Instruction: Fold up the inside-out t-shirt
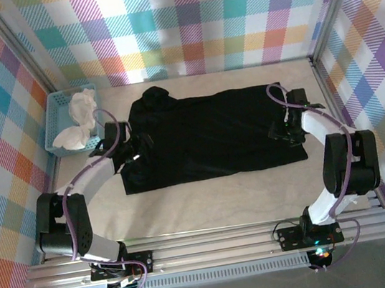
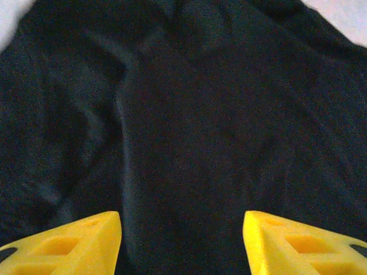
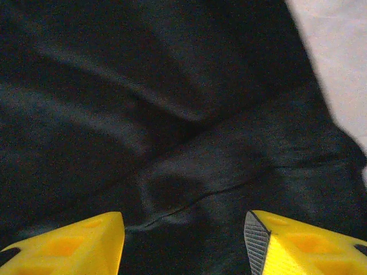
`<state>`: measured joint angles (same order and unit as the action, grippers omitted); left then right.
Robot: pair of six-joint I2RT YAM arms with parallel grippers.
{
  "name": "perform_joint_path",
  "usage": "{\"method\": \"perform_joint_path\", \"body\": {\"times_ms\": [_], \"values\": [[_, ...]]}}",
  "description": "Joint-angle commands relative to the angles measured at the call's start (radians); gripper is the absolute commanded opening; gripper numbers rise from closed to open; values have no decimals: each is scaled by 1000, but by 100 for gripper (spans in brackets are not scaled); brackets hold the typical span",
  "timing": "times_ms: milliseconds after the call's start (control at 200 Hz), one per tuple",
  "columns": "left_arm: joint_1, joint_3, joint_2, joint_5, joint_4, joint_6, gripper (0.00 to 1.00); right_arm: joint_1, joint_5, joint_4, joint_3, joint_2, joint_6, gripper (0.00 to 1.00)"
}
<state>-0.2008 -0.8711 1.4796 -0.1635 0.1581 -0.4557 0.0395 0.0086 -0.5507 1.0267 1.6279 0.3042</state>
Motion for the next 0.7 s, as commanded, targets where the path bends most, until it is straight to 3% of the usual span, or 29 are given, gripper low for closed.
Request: {"method": "perform_joint_path", "body": {"times_ms": [0, 330, 595, 695], "values": [[-9, 114, -18, -92, -28, -62, 59, 13, 47, -36, 5, 60, 41, 58], [-4, 291, -56, -6, 80, -39, 58, 59, 17, -131, -49, 109, 45, 58], [-22, 485, -427, 0, 243, -211, 58, 86, -32, -183, -173, -72, 104, 64], [-21, 502, -498, 24, 320, -225, 59, 96, -54, -195, -238, -119, 129, 65]]}}
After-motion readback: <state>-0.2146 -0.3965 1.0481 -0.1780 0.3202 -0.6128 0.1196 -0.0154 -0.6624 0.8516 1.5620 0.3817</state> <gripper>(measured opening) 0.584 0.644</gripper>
